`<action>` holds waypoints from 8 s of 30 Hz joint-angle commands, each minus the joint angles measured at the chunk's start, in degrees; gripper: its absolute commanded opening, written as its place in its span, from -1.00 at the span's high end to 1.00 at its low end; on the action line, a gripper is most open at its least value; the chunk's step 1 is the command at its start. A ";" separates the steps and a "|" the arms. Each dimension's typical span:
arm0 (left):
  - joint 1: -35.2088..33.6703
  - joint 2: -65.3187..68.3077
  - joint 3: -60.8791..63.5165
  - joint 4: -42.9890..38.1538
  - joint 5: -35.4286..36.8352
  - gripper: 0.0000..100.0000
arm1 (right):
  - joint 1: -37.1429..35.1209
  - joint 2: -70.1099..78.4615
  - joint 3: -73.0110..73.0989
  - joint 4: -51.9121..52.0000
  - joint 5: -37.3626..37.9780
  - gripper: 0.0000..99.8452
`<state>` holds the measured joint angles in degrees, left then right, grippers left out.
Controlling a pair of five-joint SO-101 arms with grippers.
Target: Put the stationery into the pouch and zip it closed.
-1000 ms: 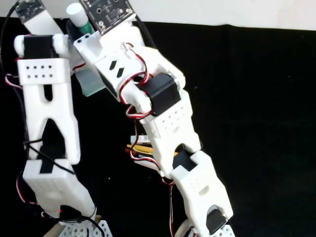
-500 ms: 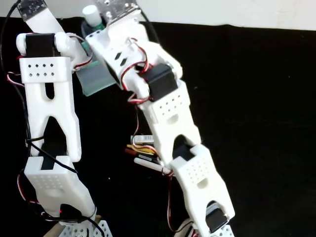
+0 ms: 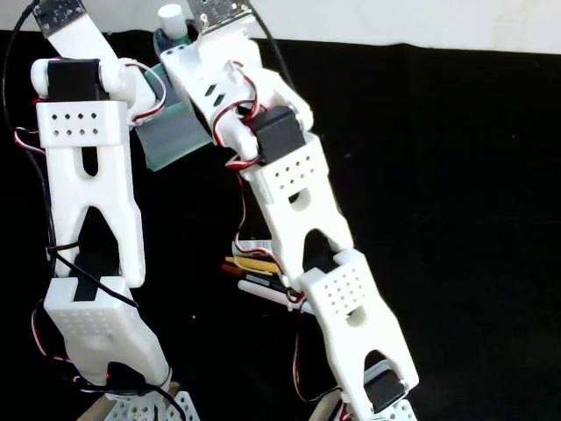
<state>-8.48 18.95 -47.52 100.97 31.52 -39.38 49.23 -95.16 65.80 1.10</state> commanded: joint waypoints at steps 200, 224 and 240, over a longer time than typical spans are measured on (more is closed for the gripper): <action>-4.35 7.52 -2.95 -0.18 -2.73 0.99 | -2.33 -33.89 45.85 -18.07 18.20 0.99; -6.46 7.60 -3.03 -0.97 -2.73 0.99 | -0.66 -25.80 44.70 -11.12 8.62 0.99; -6.46 7.69 -3.03 -0.97 -2.73 0.99 | -0.75 -25.80 44.62 -8.84 8.62 0.70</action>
<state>-13.41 25.45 -50.24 100.79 29.23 -41.14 23.74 -49.80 55.96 9.63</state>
